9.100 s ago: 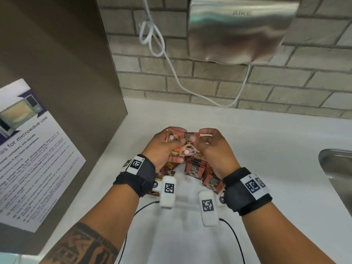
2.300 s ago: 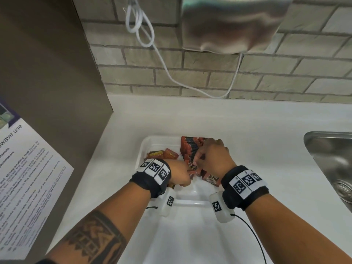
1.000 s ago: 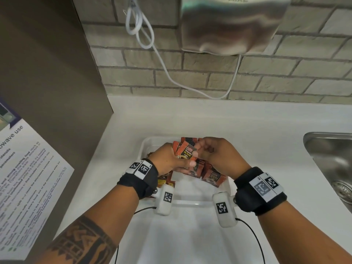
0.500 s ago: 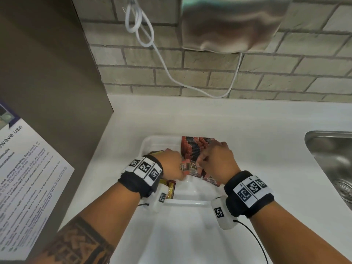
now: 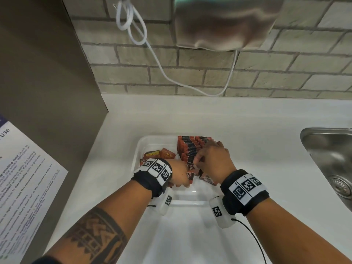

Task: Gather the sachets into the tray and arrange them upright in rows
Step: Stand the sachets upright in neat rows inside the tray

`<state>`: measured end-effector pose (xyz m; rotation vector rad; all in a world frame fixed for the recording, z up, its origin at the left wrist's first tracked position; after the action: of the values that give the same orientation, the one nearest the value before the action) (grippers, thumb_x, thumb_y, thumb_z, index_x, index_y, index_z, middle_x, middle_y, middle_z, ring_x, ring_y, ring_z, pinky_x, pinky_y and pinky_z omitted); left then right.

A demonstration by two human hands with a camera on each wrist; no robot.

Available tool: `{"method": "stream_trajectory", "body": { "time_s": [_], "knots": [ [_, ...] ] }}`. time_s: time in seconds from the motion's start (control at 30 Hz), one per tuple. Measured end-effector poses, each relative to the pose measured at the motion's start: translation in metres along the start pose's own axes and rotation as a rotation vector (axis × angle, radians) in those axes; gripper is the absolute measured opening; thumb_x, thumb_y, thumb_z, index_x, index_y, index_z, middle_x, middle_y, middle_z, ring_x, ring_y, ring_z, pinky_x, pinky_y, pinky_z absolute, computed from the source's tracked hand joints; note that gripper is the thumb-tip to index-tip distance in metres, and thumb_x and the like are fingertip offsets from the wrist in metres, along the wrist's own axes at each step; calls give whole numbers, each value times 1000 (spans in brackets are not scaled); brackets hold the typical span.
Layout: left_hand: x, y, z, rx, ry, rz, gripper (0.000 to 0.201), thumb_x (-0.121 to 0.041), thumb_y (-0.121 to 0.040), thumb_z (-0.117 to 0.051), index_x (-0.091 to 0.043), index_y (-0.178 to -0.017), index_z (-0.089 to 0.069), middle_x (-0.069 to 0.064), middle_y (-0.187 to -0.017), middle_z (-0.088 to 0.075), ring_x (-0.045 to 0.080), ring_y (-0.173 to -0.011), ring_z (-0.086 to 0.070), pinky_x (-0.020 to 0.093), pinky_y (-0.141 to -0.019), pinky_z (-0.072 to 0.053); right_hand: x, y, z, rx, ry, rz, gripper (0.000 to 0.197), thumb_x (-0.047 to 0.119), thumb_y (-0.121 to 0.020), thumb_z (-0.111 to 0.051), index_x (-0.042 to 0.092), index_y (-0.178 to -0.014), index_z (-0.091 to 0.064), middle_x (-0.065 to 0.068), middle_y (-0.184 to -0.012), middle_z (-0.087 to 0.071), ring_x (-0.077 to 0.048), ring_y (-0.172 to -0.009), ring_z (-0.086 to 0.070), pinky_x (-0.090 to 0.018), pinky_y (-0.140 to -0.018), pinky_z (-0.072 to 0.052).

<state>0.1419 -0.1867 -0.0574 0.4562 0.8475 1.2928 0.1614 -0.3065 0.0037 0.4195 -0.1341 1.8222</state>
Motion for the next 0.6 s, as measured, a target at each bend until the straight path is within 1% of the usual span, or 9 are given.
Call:
{"method": "stream_trajectory", "body": {
  "time_s": [0.07,0.13,0.17,0.23,0.33,0.4,0.47,0.53,0.6],
  "knots": [
    [0,0,-1,4,0,2,29,-39,-91,-65,-11,-92,-71,6,-90,-73,21,-75,-64,34,-78,-57,0,1,1,9,-18,8,13,23,-83,-72,35,-79,-72,10,-101,-50,-20,-112,-45,-35,-90,-36],
    [0,0,-1,5,6,10,33,-40,-91,-65,-8,-97,-73,9,-96,-75,21,-75,-64,35,-79,-57,1,2,1,14,-29,13,14,22,-82,-74,35,-78,-71,9,-102,-51,-20,-112,-46,-34,-88,-34],
    [1,1,-1,5,11,13,34,-40,-91,-65,-7,-98,-73,10,-97,-75,22,-75,-64,35,-79,-57,1,2,1,14,-31,16,14,22,-82,-74,35,-78,-70,9,-102,-52,-19,-112,-45,-33,-87,-33],
    [0,3,0,0,28,10,32,-39,-92,-65,-8,-95,-72,7,-90,-73,21,-74,-64,34,-79,-57,1,2,2,2,-38,18,14,23,-81,-75,36,-79,-69,10,-101,-51,-18,-110,-46,-32,-86,-32],
    [-3,7,1,-1,65,-3,24,-36,-94,-65,-13,-88,-67,-1,-79,-68,17,-70,-62,32,-76,-56,1,2,7,-28,-67,23,13,26,-80,-78,36,-80,-69,9,-103,-53,-17,-108,-46,-34,-88,-34],
    [-4,8,0,1,101,-6,21,-34,-95,-65,-14,-86,-64,-2,-78,-67,15,-66,-61,31,-72,-55,1,3,11,-44,-80,30,12,28,-80,-80,35,-82,-70,8,-105,-55,-17,-107,-47,-34,-89,-35],
    [-3,9,-1,1,132,-8,19,-32,-95,-65,-14,-94,-65,-1,-81,-68,15,-65,-62,31,-72,-56,2,4,14,-46,-75,40,13,28,-79,-81,35,-83,-71,8,-105,-55,-17,-107,-47,-35,-89,-35],
    [-3,12,-1,-1,147,-12,22,-32,-94,-65,-12,-104,-66,-1,-83,-69,15,-65,-62,31,-72,-57,2,6,17,-57,-69,48,12,26,-79,-80,34,-82,-71,8,-106,-57,-17,-106,-46,-35,-89,-36],
    [-2,15,1,-8,180,-18,23,-29,-94,-65,-10,-108,-68,0,-84,-69,16,-65,-63,30,-71,-57,2,9,21,-86,-91,58,12,22,-81,-78,33,-80,-72,9,-103,-59,-14,-103,-48,-34,-89,-38]
  ]
}}
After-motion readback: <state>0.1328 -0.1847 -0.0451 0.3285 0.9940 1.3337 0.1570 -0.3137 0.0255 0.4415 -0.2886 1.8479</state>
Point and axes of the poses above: each hand's wrist, its own y-axis away from the middle knuckle, its own z-axis out of the back of the hand, x = y × z, the point moved 6 cm from there along -y, towards the middle knuckle
